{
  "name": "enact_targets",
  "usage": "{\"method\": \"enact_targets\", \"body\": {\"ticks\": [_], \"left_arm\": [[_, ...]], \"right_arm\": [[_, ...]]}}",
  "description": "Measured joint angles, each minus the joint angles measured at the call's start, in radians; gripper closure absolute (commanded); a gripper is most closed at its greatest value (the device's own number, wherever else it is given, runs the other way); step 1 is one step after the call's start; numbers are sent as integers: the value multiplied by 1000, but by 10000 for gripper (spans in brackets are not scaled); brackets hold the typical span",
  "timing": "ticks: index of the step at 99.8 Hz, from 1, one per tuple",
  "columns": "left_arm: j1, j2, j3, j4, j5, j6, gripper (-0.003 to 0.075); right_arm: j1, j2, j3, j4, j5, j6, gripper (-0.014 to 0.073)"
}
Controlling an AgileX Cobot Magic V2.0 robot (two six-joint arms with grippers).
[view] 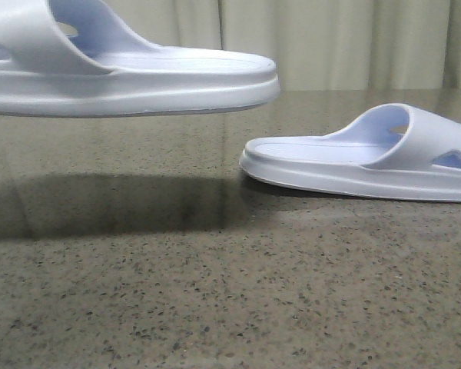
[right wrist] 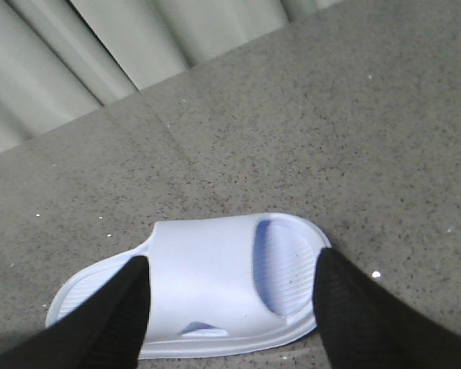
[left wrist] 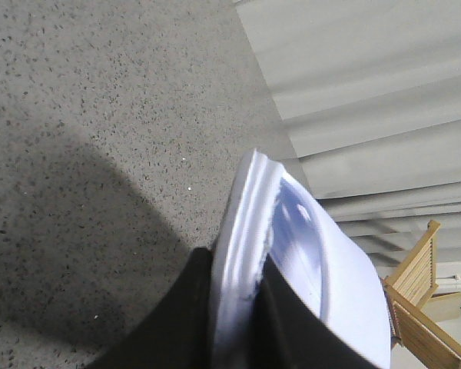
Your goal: Insert blue slippers together front up
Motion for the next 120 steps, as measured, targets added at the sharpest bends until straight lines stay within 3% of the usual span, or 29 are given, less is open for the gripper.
{"method": "enact_targets", "body": {"ticks": [52,120], "left_arm": [[0,0,0,0,0,0,704],[0,0,0,0,0,0,704]], "right_arm": [[0,442,2,112,-136,53,202],[0,505,2,129,-200,55,202]]}}
